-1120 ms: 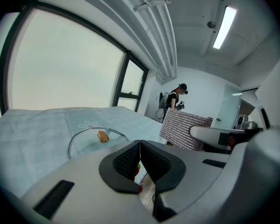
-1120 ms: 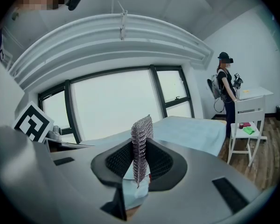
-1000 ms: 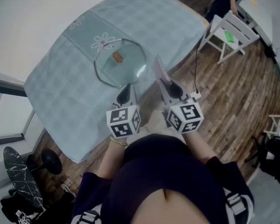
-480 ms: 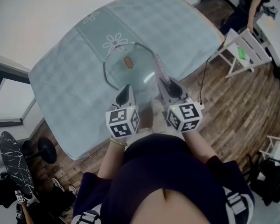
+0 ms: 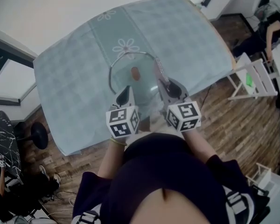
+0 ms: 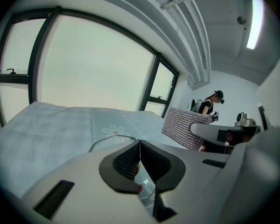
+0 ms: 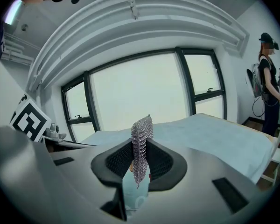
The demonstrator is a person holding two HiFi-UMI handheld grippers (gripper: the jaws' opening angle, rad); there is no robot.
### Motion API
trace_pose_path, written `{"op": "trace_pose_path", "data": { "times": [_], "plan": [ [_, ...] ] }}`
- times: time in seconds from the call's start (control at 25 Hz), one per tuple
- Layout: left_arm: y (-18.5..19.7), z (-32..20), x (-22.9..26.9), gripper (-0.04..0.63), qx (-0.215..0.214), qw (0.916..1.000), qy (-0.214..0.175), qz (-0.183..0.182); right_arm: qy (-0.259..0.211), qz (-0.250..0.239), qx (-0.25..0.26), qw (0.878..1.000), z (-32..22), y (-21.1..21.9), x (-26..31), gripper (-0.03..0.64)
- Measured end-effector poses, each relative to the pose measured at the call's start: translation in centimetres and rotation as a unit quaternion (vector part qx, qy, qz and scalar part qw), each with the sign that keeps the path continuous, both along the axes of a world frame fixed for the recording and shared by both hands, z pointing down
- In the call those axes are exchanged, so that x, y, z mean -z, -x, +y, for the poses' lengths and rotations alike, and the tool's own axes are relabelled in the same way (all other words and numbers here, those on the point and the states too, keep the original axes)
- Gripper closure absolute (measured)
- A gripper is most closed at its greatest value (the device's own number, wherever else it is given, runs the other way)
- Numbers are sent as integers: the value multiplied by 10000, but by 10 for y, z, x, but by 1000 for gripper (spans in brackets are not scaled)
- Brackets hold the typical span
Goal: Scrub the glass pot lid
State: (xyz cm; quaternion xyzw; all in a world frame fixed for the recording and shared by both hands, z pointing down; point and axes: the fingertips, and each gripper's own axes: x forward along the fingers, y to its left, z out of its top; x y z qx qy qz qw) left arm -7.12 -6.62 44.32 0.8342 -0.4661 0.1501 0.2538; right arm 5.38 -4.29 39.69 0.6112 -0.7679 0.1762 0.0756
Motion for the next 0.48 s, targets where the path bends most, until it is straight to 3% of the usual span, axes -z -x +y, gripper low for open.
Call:
{"op": "trace_pose_path", "data": {
  "times": [0.48],
  "plan": [
    [11, -38, -18, 594, 891, 9958, 222, -13, 320, 147, 877, 9955, -64, -1, -29, 537]
  ]
}}
